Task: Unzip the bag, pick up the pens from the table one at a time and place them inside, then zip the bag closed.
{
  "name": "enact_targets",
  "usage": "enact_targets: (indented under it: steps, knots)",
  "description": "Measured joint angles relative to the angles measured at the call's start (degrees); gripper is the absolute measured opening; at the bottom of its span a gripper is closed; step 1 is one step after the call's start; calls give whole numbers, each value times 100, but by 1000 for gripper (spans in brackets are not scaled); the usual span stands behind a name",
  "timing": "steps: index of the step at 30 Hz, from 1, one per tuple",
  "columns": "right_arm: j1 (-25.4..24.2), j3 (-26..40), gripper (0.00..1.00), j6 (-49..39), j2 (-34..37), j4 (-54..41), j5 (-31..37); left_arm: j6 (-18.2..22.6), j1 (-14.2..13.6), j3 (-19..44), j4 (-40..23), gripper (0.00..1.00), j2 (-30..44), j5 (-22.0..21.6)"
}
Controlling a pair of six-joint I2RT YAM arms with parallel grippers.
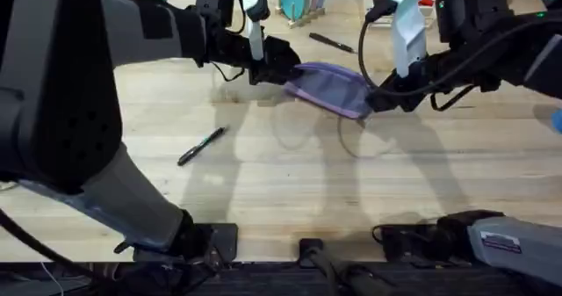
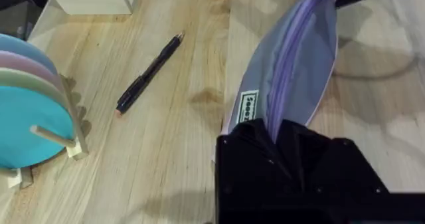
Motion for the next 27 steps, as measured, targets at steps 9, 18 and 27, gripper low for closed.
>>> enact_targets:
  steps: [9,18,27]
  knots:
    - [0,0,32,-2,-2,107,9,2,0,0,7,42,0,-4]
    - [0,0,30,0,-64,71,11,2,0,0,6,42,0,-4]
    - [4,101,30,-7,-766,27,7,2,4,0,7,42,-2,-4]
